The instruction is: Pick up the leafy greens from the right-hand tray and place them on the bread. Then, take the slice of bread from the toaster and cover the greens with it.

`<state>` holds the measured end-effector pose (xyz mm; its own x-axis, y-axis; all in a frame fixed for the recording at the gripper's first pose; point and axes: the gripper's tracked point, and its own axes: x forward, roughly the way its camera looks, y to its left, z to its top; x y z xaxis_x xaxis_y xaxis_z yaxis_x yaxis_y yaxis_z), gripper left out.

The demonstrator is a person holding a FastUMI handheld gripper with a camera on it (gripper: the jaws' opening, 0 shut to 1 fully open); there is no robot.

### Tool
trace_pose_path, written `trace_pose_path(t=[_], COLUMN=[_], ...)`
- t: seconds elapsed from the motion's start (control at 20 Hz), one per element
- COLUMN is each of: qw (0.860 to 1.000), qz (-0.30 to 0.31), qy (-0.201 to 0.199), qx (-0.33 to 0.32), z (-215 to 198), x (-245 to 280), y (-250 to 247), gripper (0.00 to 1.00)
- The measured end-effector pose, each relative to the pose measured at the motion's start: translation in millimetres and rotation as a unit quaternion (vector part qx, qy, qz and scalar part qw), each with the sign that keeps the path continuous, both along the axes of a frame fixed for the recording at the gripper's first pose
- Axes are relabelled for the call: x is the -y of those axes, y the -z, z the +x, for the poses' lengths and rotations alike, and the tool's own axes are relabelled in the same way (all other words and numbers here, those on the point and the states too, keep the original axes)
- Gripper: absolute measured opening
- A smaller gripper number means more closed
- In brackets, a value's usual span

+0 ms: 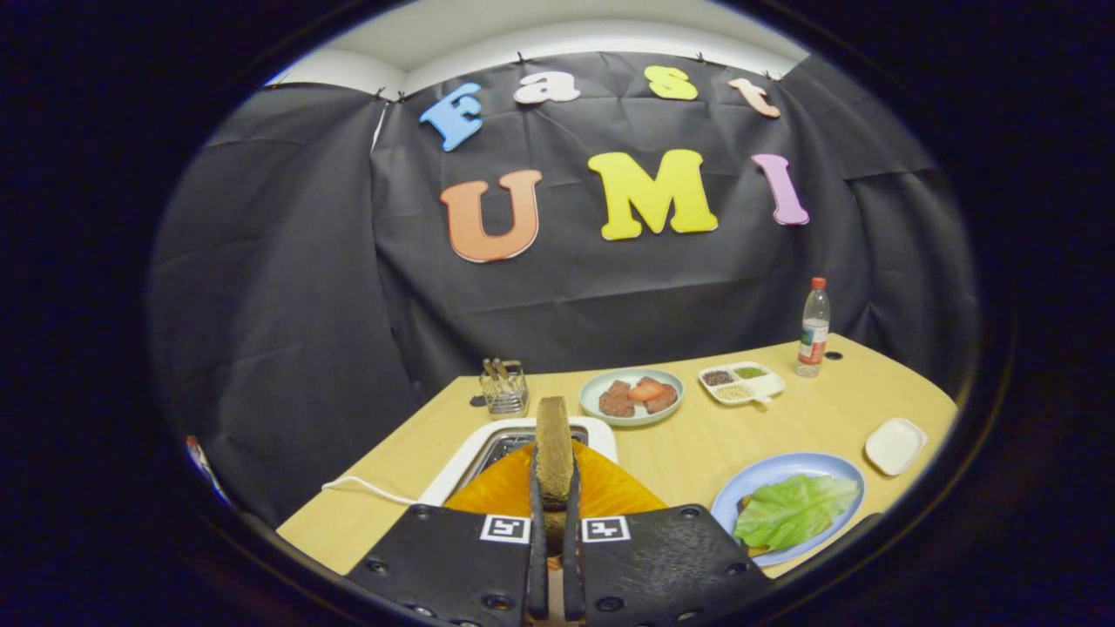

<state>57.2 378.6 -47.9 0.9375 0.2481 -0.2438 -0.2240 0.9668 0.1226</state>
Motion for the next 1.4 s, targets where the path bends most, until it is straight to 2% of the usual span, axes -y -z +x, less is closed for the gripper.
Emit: trace_pose_path(t=[0.35, 0.55, 0.95, 1.4], qw=[0.993, 0.991, 0.996, 0.998], qz=[0.045, 0.055, 0.024, 0.03], qy=[-0.012, -0.005, 0.066, 0.042], qx=[0.108, 0.123, 0.054, -0.021], z=[-26, -36, -8, 9], x=[24, 68, 190, 184], y=[-84, -93, -27, 47], gripper=[0.07, 0.07, 0.07, 0.07])
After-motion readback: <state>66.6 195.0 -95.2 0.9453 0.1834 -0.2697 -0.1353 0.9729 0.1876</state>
